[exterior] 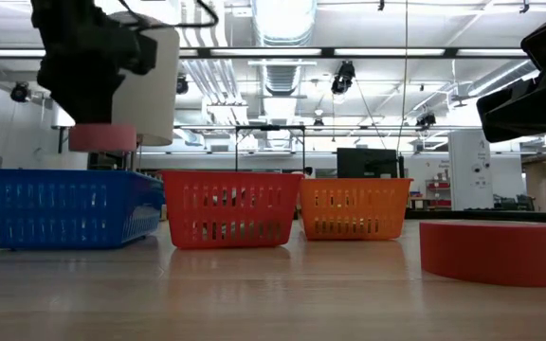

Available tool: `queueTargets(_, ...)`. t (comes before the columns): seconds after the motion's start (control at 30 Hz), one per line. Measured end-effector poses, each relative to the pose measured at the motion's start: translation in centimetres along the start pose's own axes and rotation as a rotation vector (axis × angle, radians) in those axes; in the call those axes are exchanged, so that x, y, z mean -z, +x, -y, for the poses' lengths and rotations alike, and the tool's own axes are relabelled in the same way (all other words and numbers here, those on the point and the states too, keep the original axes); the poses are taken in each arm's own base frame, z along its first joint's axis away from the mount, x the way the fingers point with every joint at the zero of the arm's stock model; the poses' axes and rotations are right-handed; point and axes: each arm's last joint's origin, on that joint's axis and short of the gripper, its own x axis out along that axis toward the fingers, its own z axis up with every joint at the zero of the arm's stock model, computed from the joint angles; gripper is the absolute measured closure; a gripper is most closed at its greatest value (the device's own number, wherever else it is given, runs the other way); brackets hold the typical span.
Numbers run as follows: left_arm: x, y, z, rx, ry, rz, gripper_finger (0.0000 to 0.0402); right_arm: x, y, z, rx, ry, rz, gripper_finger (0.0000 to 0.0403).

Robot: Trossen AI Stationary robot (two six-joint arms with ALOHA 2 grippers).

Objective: Pick and place Stapler, Stapler remover, tape
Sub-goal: Put the pink tape into the blue bin

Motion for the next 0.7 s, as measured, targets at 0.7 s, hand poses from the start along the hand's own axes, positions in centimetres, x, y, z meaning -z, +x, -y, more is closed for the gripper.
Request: queueTargets(0.7,2.7,6.4,-1.8,0.048,-0.111,0.01,0.0337,0.0,0.0,0.0,0.0,0.001,-0.001,0.0394)
